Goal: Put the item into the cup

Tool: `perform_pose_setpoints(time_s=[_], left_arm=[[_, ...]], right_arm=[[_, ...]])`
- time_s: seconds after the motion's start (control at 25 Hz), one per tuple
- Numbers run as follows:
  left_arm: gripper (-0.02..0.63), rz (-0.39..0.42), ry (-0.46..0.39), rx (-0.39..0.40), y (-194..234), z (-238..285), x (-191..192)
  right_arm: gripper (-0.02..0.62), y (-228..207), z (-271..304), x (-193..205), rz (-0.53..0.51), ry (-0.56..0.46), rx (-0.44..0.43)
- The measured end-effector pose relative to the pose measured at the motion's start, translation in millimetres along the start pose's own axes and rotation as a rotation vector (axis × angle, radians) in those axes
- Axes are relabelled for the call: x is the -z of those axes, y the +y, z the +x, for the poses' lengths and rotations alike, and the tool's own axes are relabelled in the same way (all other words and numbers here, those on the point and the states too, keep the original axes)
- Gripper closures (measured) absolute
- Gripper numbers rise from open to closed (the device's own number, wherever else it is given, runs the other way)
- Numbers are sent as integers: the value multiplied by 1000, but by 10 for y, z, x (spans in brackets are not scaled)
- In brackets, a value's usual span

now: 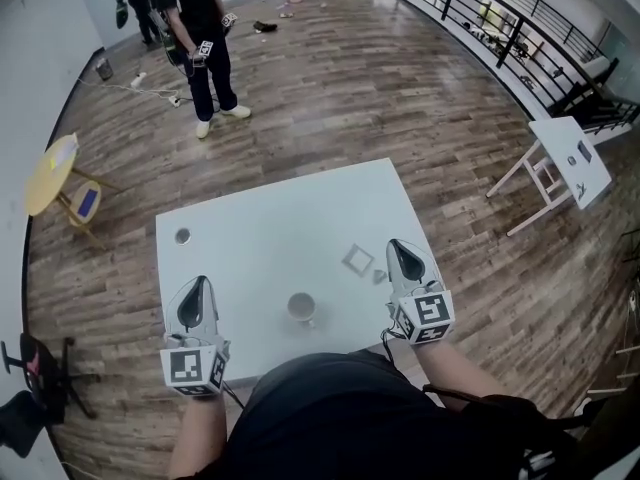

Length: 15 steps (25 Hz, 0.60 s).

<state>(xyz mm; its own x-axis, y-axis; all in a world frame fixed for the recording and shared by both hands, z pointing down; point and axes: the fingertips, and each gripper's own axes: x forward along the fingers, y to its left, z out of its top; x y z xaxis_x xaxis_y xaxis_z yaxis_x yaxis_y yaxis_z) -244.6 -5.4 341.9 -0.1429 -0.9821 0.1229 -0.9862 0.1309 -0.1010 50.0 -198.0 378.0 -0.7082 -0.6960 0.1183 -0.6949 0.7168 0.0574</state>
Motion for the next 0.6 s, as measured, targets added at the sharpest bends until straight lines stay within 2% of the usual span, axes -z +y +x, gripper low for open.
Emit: perform_pose_setpoints(time_s=[0.28,0.6], left_arm=[[607,0,-21,14,-60,49,-32],[607,-30,-25,4,-4,58,-31]], right_arm=[[594,36,-25,-22,-62,-2,11],[594,59,-2,-123,-77,-26,21]])
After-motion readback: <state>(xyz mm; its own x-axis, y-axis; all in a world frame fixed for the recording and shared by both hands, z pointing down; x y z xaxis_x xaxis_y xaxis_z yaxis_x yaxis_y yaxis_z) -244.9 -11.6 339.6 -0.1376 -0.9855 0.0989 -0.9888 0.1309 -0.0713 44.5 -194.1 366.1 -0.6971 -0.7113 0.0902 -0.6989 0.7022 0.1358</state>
